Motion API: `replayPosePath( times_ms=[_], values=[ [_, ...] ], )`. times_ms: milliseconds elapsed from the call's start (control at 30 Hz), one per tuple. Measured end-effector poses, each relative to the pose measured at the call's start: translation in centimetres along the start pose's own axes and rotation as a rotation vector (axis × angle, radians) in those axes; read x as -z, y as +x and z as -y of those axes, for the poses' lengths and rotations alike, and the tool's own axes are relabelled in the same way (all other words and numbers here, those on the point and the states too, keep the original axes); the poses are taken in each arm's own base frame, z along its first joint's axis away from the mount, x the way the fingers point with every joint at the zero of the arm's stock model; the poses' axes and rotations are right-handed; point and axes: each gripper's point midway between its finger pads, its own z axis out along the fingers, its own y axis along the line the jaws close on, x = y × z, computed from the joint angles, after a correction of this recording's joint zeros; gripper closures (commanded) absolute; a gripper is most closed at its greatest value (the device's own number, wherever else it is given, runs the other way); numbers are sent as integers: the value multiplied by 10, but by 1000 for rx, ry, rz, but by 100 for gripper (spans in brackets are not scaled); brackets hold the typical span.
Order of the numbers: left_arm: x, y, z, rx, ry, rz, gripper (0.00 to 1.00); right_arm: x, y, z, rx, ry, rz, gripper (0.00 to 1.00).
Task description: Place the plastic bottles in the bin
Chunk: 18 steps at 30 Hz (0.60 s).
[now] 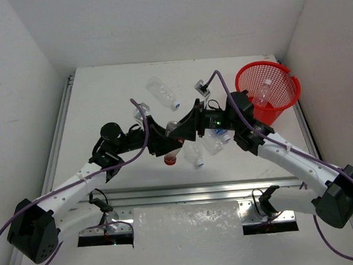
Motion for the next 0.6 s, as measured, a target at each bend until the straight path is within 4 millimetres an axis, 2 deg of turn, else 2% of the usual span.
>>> replayPosePath(
  times_ms=[33, 133, 233, 367, 500, 567, 600],
  values=[
    [0, 0, 0, 0, 0, 0, 26, 0, 0, 1, 0, 5, 3, 100],
    [0, 0, -5, -1, -26, 4, 0, 1, -5, 11, 11, 68, 32, 100],
    [1, 0, -23, 35, -133, 13, 0, 12, -14, 31, 22, 190, 80, 100],
    [11, -17, -67, 135, -456, 60, 1, 45, -33, 68, 50, 449, 156, 100],
    [43, -37, -98, 178, -760, 158, 0, 108, -78, 96, 132, 784, 288, 100],
    [62, -37, -103, 187, -855, 185, 0, 151, -109, 106, 168, 953, 383, 100],
    [68, -37, -104, 188, -881, 195, 0, 181, -128, 114, 183, 1062, 448, 100]
  ],
)
